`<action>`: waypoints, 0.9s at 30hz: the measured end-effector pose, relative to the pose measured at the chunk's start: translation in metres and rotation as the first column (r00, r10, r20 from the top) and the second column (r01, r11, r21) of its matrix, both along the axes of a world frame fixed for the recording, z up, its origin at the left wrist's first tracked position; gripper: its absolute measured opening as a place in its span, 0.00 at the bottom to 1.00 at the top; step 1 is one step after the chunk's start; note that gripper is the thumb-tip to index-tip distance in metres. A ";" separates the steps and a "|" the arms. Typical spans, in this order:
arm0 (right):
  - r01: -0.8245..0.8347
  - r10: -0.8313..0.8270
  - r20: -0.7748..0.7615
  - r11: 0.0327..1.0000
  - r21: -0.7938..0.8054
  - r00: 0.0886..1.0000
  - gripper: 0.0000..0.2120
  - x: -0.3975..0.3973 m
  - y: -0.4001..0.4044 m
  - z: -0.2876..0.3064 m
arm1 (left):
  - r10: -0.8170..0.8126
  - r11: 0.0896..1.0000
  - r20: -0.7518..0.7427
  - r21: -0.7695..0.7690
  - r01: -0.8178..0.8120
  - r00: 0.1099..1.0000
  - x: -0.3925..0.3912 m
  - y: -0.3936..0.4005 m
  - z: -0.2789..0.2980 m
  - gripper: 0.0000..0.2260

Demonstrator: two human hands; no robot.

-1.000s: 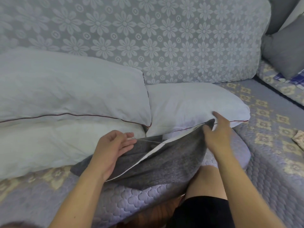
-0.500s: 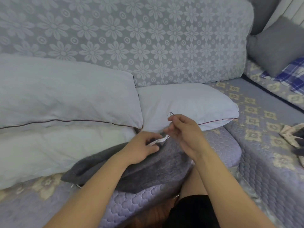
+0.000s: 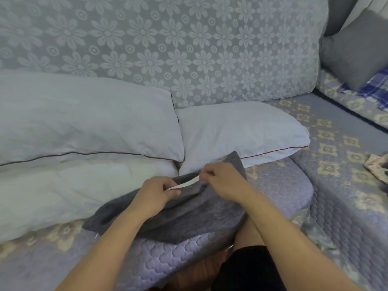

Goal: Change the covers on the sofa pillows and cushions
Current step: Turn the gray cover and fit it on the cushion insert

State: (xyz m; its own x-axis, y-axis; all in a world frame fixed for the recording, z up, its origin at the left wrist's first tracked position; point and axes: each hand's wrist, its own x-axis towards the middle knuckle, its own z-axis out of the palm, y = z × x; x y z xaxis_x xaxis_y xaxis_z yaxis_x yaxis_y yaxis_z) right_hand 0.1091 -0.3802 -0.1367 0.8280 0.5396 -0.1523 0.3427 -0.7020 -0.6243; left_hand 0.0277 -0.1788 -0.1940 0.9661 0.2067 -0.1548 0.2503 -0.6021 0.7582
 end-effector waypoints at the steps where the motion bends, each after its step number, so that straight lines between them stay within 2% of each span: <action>1: -0.076 0.080 0.023 0.989 -0.129 0.997 0.12 -0.002 0.006 -0.003 | -0.011 0.999 -0.014 -0.050 0.010 1.000 -0.002 0.003 0.001 0.04; 2: -0.129 0.138 0.025 0.965 -0.227 0.990 0.14 -0.004 0.011 -0.007 | -0.032 0.993 -0.021 -0.114 0.030 0.999 -0.003 0.005 0.002 0.04; 4: -0.181 0.174 -0.050 0.945 -0.273 0.984 0.15 -0.005 0.016 -0.010 | -0.050 0.963 -0.021 -0.265 0.042 0.999 -0.004 0.008 0.004 0.04; 7: -0.202 0.175 -0.222 0.974 -0.106 0.959 0.14 -0.008 0.016 -0.007 | -0.041 0.900 -0.035 -0.434 0.022 0.999 -0.004 0.012 0.003 0.06; 10: 0.023 0.032 -0.305 0.985 0.173 0.952 0.12 -0.014 0.016 -0.011 | -0.040 0.829 -0.075 -0.559 -0.009 0.996 -0.003 0.008 0.003 0.13; 12: 0.220 -0.111 -0.347 0.930 0.294 0.931 0.14 -0.016 0.017 -0.019 | 0.029 0.755 -0.092 -0.650 -0.082 0.995 -0.002 0.003 0.003 0.13; 14: 0.356 -0.175 -0.427 0.849 0.391 0.887 0.15 -0.019 0.019 -0.028 | 0.069 0.707 -0.102 -0.696 -0.121 0.992 -0.002 -0.002 0.005 0.11; 17: 0.470 -0.153 -0.519 0.680 0.562 0.841 0.12 -0.027 0.028 -0.033 | 0.029 0.707 -0.124 -0.699 -0.108 0.992 -0.003 -0.004 0.004 0.11; 20: 0.541 -0.096 -0.588 0.532 0.652 0.803 0.13 -0.034 0.037 -0.032 | -0.034 0.685 -0.148 -0.723 -0.084 0.988 -0.003 -0.005 0.000 0.09; 22: 0.565 -0.063 -0.614 0.477 0.674 0.786 0.13 -0.037 0.043 -0.030 | -0.056 0.792 -0.061 -0.610 0.007 0.997 -0.001 -0.006 -0.001 0.06; 23: 0.568 -0.034 -0.625 0.459 0.683 0.780 0.12 -0.039 0.044 -0.029 | -0.064 0.837 0.009 -0.543 0.059 0.998 0.000 -0.008 -0.001 0.09; 25: 0.568 0.016 -0.635 0.431 0.702 0.773 0.12 -0.040 0.044 -0.028 | -0.065 0.885 0.146 -0.448 0.124 0.987 0.000 -0.013 -0.001 0.15; 27: 0.570 0.013 -0.636 0.429 0.701 0.772 0.13 -0.040 0.042 -0.027 | -0.053 0.924 0.222 -0.359 0.132 0.974 0.001 -0.018 0.000 0.13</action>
